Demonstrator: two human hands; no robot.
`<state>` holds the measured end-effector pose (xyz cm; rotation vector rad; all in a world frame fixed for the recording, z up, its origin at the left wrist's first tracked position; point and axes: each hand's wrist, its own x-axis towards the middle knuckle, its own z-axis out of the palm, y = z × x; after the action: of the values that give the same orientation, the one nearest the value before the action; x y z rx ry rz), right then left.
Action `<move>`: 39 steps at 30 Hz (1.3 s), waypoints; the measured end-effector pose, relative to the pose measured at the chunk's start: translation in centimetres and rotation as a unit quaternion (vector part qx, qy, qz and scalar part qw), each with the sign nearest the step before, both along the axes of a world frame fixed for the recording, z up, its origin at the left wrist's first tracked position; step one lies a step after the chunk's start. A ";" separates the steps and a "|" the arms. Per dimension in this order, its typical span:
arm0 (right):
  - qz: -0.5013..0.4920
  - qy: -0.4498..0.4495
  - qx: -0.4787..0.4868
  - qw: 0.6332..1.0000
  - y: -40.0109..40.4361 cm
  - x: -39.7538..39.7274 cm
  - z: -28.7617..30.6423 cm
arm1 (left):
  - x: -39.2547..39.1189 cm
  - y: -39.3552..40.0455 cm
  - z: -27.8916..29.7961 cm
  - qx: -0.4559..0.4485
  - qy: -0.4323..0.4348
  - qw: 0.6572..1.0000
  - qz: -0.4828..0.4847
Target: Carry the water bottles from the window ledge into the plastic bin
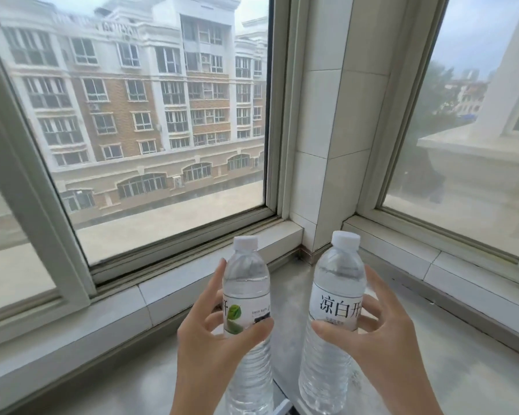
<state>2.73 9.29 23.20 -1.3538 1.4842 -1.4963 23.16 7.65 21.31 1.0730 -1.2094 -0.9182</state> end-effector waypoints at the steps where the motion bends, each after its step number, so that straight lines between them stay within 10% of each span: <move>1: 0.018 0.011 -0.008 1.000 0.7 0.3 0.6 | 0.3 0.9 0.5 -0.008 -0.004 1.000 0.009; 17: 0.328 0.033 0.017 0.944 11.7 7.2 -0.8 | 4.2 23.5 -0.9 0.031 -0.012 0.957 0.288; 39: 0.679 0.032 0.046 0.732 42.3 39.5 -1.0 | 23.9 63.2 -1.3 0.039 -0.006 0.753 0.657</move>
<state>42.27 51.56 22.24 -1.7511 0.2278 -0.3679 47.06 70.84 20.04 1.6030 -0.1729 0.1732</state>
